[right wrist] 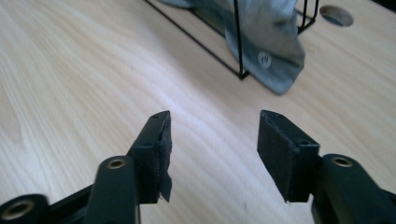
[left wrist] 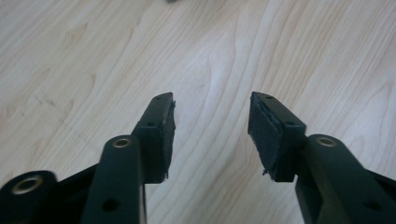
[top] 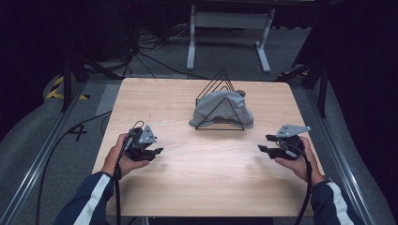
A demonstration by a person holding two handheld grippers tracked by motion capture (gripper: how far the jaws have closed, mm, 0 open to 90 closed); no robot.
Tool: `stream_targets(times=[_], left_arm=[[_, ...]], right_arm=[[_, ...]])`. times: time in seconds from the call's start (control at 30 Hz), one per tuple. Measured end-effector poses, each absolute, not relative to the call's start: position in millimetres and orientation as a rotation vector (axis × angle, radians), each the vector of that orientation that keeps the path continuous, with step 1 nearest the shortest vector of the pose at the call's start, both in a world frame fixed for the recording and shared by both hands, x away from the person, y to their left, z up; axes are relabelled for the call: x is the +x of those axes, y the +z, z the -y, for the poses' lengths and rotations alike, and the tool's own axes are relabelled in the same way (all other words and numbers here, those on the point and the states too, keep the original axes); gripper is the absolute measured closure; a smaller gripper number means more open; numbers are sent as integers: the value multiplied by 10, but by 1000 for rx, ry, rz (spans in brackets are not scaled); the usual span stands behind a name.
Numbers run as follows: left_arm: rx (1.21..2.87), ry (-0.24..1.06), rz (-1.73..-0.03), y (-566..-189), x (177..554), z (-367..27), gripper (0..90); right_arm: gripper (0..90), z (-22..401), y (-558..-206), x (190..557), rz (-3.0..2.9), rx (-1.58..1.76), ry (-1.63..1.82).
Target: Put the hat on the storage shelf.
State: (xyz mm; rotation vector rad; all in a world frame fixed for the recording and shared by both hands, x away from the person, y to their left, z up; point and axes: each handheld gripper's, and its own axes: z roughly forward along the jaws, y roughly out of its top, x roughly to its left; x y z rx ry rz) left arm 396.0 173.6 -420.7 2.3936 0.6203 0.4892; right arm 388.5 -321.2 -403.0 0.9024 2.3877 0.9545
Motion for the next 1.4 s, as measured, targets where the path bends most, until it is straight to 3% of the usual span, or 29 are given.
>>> stream_targets(times=[0.13,0.4,0.7,0.9,1.4], left_arm=[[2387,469,-657,-4308,3878,-1815,375],[2391,394,-691,-4562,3743,-1961,274],[2322,323,-688,-4733,3569,-2166,224],[2236,301,-751,-4817,3485,-2286,180],[2237,310,-763,-4818,3469,-2301,162]], right_arm=[[413,3297,-4130,3785,-2382,913,932],[338,3557,-4342,3591,-2370,998,940],[272,3791,-4622,3382,-2356,1114,964],[253,3855,-4669,3294,-2301,1131,1026],[203,3846,-4677,3296,-2278,1157,991]])
